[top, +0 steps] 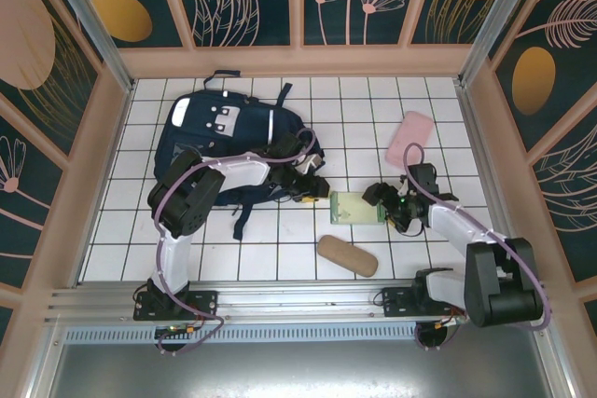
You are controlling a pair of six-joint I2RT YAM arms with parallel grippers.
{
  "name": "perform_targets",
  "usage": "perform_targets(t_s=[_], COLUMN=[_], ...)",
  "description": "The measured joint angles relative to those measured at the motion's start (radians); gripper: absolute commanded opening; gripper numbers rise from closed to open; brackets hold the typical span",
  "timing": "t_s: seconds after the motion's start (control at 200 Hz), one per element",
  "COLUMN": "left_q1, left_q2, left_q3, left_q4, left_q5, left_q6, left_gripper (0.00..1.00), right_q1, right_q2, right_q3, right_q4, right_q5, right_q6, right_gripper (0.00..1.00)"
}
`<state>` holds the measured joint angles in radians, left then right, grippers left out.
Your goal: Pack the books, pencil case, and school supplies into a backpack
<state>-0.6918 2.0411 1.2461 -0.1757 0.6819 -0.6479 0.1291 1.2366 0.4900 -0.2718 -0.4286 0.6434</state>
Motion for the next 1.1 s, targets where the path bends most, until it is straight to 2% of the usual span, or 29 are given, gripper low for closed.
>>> perform_targets(t_s=[0.185, 0.46, 0.911, 1.101], left_q1=[-0.032, -0.037, -0.016, -0.01], left_q2=[0.016, 0.041, 0.042, 0.042], left_q3=[0.006, 0.029, 0.029, 0.029], left_q4=[0.011, 0.015, 0.016, 0.015], left_q5=[0.028, 0.05, 0.042, 0.042], left_q6=[0.0, -0.001, -0.011, -0.011], left_gripper=[0.48, 0.48, 0.48, 0.48], right_q1=[-0.014, 0.002, 0.002, 0.001], right_q2=[0.036, 0.04, -0.061, -0.096], right_q3=[0.031, 0.021, 0.009, 0.008], right_q4=[-0.04, 0.021, 0.068, 0.126], right_q5=[-0.037, -0.148, -0.242, -0.276], right_q6=[-0.044, -0.057, 0.052, 0.118], right_gripper=[0.86, 0.83, 0.74, 0.73])
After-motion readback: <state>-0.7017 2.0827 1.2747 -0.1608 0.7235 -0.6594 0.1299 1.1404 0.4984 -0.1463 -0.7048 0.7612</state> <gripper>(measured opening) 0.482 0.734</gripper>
